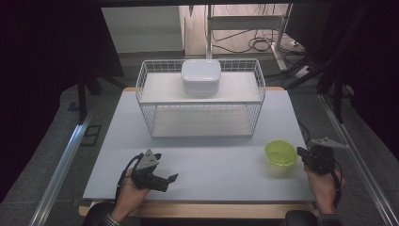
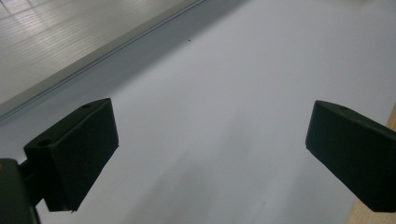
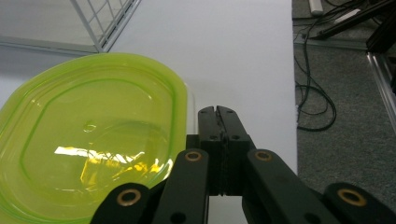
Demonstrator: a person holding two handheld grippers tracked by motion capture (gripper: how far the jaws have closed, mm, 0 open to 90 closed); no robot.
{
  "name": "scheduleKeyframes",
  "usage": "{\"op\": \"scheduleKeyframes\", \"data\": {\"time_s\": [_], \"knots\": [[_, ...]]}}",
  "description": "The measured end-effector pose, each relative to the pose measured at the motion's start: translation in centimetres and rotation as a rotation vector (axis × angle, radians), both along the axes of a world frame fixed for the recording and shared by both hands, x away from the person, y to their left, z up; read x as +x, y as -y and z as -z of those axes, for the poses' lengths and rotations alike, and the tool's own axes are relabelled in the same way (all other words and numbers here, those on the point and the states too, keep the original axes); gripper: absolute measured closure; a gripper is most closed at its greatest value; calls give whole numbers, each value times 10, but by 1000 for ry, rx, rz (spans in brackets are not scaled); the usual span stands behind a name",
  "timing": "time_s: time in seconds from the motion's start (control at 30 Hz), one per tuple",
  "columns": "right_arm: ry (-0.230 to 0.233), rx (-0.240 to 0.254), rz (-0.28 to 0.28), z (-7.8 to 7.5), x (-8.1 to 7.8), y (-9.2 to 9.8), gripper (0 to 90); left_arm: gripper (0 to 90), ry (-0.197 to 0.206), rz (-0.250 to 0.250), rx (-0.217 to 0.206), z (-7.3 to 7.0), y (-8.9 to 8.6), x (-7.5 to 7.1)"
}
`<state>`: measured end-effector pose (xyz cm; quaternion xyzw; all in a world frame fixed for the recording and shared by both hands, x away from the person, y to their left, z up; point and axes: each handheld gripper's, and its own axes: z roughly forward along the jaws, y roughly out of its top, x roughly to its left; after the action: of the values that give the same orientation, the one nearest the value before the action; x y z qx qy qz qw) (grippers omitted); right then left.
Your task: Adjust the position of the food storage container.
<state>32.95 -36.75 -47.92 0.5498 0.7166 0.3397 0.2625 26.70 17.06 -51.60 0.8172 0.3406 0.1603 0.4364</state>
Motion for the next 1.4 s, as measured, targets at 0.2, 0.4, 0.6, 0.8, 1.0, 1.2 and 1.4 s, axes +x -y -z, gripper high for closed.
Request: {"op": "scheduleKeyframes", "data": {"time_s": [0.2, 0.4, 0.6, 0.8, 1.0, 1.2, 1.4], "knots": [[-20, 10, -5, 2, -1, -6, 894, 23, -2, 3, 6, 0, 1, 0], [-35, 20, -39, 2, -4, -19, 894, 23, -5, 7, 14, 1, 2, 0], [-70, 46, -105, 3, -9, -39, 892, 23, -5, 15, 24, 1, 3, 0], [-89, 64, -179, 4, -12, -65, 892, 23, -6, 20, 29, 1, 4, -1], [-90, 40, -181, 4, -13, -66, 880, 23, -5, 21, 33, 1, 4, -1], [-160, 79, -196, 14, -17, -62, 888, 23, -5, 21, 38, 1, 5, -1], [-195, 81, -246, 19, -18, -77, 889, 23, -5, 24, 44, 2, 6, -1]]}}
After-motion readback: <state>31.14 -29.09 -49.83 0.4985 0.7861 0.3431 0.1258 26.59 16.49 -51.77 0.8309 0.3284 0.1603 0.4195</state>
